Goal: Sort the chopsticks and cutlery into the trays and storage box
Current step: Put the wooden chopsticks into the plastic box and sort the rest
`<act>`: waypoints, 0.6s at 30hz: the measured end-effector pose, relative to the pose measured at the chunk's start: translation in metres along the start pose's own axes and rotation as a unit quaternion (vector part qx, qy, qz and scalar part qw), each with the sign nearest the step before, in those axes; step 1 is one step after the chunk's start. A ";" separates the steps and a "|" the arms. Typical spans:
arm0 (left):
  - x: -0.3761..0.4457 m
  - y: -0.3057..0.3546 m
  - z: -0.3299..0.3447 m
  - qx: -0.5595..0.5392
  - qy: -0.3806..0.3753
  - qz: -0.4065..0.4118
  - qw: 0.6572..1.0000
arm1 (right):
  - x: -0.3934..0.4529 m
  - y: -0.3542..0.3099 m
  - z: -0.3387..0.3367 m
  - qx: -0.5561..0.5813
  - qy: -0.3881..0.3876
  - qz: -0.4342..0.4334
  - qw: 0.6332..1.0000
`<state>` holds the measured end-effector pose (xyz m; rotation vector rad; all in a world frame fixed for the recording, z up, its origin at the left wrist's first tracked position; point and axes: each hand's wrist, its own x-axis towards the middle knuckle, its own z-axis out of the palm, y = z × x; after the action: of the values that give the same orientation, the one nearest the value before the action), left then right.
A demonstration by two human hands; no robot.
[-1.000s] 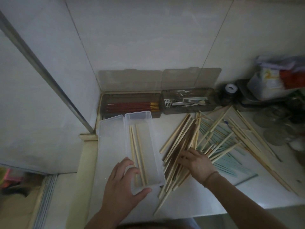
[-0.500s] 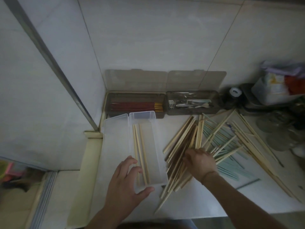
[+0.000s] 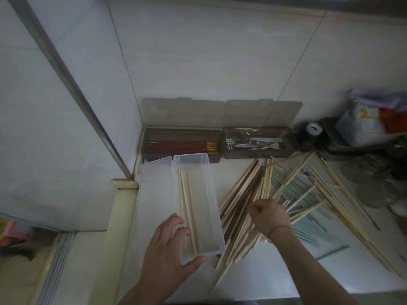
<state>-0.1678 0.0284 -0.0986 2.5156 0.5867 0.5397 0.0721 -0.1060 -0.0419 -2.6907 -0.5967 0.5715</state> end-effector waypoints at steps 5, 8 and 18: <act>0.001 -0.001 0.002 0.004 -0.001 0.006 1.000 | -0.028 -0.021 -0.056 0.206 -0.023 -0.135 0.969; 0.002 -0.002 0.003 0.006 0.004 0.012 1.000 | -0.039 -0.039 -0.076 0.356 -0.087 -0.193 0.910; 0.004 -0.002 0.005 0.012 0.039 0.038 0.998 | -0.026 -0.106 -0.049 0.368 0.112 -0.262 0.885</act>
<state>-0.1626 0.0299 -0.1027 2.5571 0.5298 0.6657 0.0375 -0.0381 0.0499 -1.7448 -0.7992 0.2481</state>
